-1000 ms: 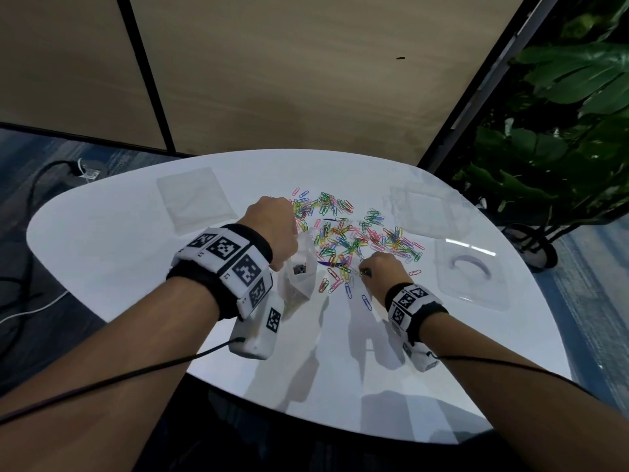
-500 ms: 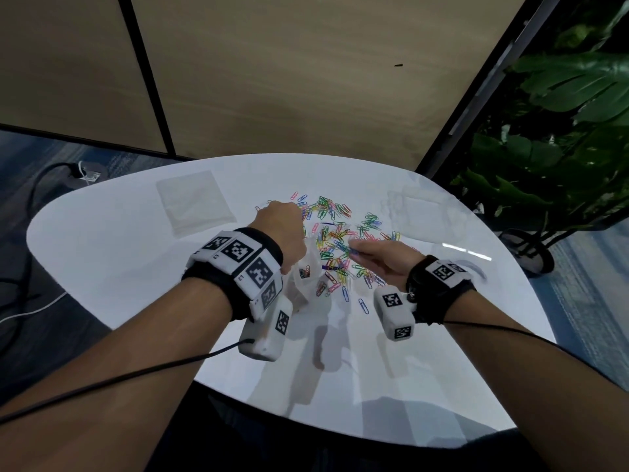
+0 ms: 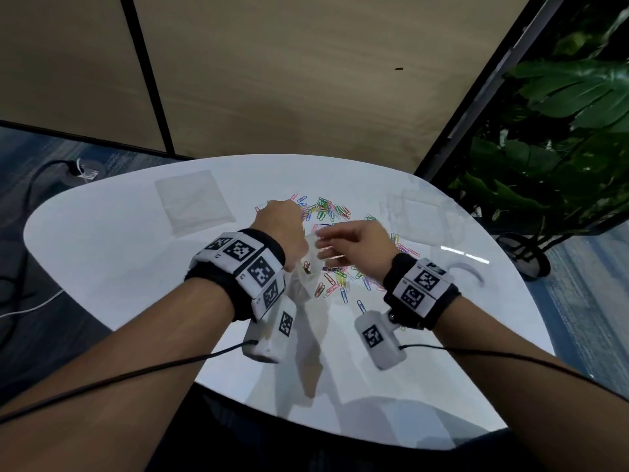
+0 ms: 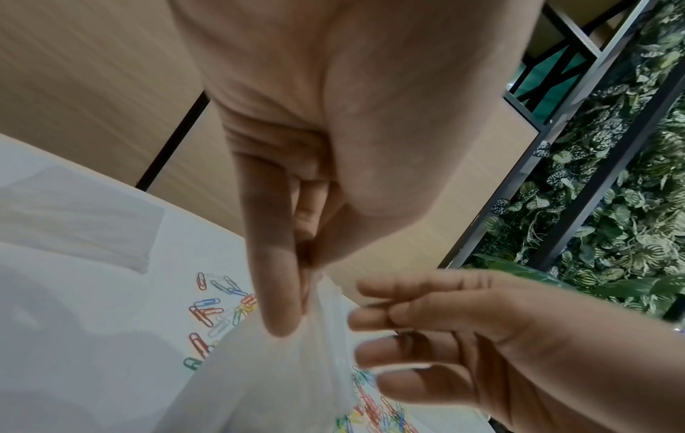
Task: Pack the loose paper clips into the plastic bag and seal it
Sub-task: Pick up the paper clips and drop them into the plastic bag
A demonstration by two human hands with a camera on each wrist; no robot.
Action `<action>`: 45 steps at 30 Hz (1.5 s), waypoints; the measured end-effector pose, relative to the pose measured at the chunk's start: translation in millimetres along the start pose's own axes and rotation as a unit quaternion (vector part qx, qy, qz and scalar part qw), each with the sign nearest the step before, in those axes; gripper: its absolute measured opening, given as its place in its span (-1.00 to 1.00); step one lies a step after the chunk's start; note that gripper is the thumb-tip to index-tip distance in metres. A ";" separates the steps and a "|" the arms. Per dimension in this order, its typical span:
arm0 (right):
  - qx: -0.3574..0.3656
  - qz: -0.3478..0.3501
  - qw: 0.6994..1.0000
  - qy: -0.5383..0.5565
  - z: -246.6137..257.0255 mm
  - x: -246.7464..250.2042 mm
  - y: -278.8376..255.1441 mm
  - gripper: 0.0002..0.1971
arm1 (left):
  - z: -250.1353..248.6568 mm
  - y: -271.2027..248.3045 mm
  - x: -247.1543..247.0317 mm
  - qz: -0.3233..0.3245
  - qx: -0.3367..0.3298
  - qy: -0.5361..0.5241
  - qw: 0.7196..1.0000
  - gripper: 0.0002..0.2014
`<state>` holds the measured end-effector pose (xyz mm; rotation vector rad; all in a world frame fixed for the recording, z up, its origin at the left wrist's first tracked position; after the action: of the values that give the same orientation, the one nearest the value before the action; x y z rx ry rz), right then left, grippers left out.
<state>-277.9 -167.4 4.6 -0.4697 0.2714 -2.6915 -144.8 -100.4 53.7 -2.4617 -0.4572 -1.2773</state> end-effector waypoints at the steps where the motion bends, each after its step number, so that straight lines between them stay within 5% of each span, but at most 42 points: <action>1: 0.005 -0.031 0.999 -0.018 -3.2 16.9 9.2 -0.69 | 1.2 -0.1 0.5 0.004 -0.001 0.001 1.000 -0.77; 3: 0.024 -0.102 0.977 -0.184 -20.2 58.2 32.3 -0.74 | 3.3 -0.9 1.7 0.012 -0.004 0.006 1.000 -0.75; 6: -0.020 -0.087 0.855 -0.510 -75.6 107.7 61.3 -0.50 | 4.9 -2.6 3.9 0.014 -0.016 0.011 1.000 -0.75; 8: -0.046 -0.052 0.815 -0.575 -108.6 124.1 72.3 -0.24 | 5.9 -2.3 4.5 0.008 -0.023 0.013 1.000 -0.75; 11: -0.029 -0.017 0.808 -0.589 -131.4 121.4 90.9 -0.09 | 8.0 -0.2 4.5 0.003 -0.025 0.011 1.000 -0.74; 14: 0.026 -0.001 0.778 -0.627 -132.8 103.3 107.1 -0.17 | 9.1 2.0 4.8 0.002 -0.022 0.013 1.000 -0.75; 19: 0.115 -0.045 0.731 -0.671 -101.6 87.0 102.0 -0.72 | 6.2 1.3 3.7 0.005 -0.026 0.027 0.999 -0.76; 21: 0.093 -0.075 0.752 -0.648 -96.1 93.4 95.9 -0.75 | 4.8 0.6 3.0 0.007 -0.028 0.033 0.999 -0.75; 25: 0.002 -0.171 0.850 -0.499 -87.3 126.5 85.0 -0.87 | 3.6 0.6 2.6 0.012 -0.032 0.044 0.998 -0.74; 29: -0.125 -0.219 0.961 -0.115 -87.4 145.7 68.5 -0.97 | 0.7 0.9 1.6 0.016 -0.031 0.042 0.998 -0.75; 32: -0.133 -0.176 0.971 0.094 -61.2 121.5 49.7 -0.97 | -2.9 0.3 0.1 0.020 -0.033 0.040 0.998 -0.75; 36: -0.154 -0.037 0.962 0.223 -26.3 59.2 17.4 -0.81 | -6.8 -0.4 -1.5 0.020 -0.027 0.036 0.999 -0.76; 39: -0.173 0.034 0.955 0.238 -22.1 13.8 -4.4 -0.75 | -10.4 -1.8 -3.5 0.016 -0.026 0.034 0.999 -0.78; 45: -0.130 -0.010 0.981 0.145 -30.5 -15.4 -8.9 -0.80 | -21.4 -7.4 -13.0 0.033 -0.040 0.013 0.999 -0.82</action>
<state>-278.6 -149.4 -25.7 -0.1479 0.7114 -2.7524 -170.5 -104.7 55.7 -2.4996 -0.3225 -1.3239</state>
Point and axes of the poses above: each hand's wrist, its own y-axis towards the middle knuckle, its own x-axis out of the back of the hand, z = x × y, the point moved 8 cm from there along y, towards the middle knuckle, and after that the axes turned 11 degrees about -z, right-handed, at the moved point
